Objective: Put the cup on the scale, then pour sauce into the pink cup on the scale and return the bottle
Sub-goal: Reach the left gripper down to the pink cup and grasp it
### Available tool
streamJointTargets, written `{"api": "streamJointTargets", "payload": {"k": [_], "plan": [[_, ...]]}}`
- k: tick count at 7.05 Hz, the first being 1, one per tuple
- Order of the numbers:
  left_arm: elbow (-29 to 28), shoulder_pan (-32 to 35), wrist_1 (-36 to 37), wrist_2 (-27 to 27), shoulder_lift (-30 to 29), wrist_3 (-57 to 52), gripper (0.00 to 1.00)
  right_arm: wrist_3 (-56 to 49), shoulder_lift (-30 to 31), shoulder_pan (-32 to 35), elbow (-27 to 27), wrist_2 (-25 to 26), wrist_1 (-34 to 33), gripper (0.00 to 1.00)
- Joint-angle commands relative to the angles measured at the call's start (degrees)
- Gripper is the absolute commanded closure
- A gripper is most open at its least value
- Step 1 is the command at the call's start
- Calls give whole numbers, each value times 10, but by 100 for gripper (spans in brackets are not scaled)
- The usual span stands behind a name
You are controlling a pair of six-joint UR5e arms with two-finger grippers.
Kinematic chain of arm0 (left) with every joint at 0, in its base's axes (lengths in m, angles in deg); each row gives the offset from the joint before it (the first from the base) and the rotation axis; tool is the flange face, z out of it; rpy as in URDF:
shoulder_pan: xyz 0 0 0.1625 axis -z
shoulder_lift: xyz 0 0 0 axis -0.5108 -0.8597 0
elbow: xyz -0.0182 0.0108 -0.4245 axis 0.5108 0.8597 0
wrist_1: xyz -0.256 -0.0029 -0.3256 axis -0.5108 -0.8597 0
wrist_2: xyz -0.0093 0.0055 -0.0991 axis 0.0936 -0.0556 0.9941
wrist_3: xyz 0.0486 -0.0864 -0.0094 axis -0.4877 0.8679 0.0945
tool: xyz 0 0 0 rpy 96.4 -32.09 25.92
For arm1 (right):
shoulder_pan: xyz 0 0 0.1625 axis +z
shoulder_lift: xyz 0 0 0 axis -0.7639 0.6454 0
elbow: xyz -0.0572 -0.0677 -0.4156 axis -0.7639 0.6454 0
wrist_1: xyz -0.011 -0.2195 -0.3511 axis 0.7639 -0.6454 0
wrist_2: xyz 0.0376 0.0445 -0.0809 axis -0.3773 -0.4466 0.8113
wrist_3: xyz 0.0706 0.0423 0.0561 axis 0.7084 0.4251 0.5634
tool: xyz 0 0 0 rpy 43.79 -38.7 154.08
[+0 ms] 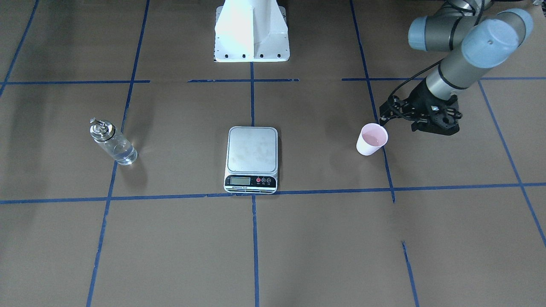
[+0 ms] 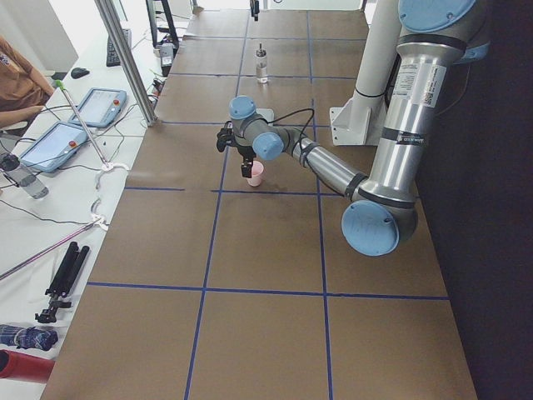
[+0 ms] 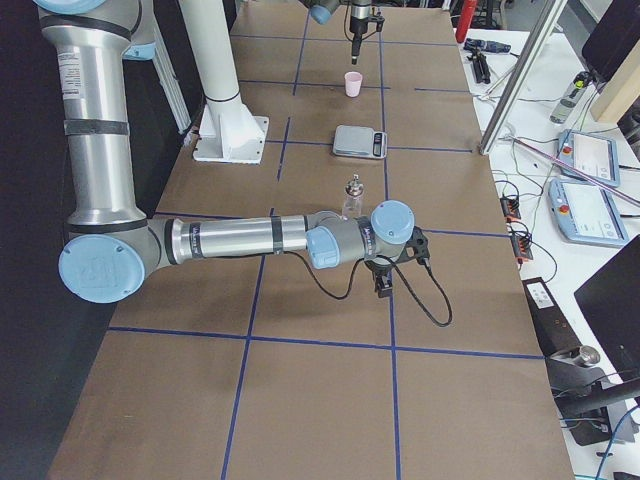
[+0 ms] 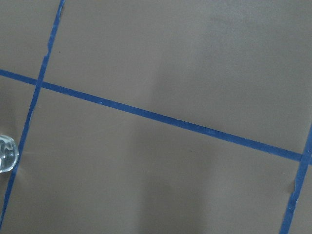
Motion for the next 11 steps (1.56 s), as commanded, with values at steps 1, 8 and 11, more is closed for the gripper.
{"api": "streamJointTargets", "payload": {"k": [1, 8, 11], "plan": [[-19, -14, 0, -23, -5, 9, 6, 0, -1, -4, 1, 0, 1, 0], [-71, -20, -29, -23, -19, 7, 76, 0, -1, -9, 8, 1, 29, 0], [-66, -26, -24, -19, -26, 10, 100, 0, -2, -15, 14, 0, 30, 0]]}}
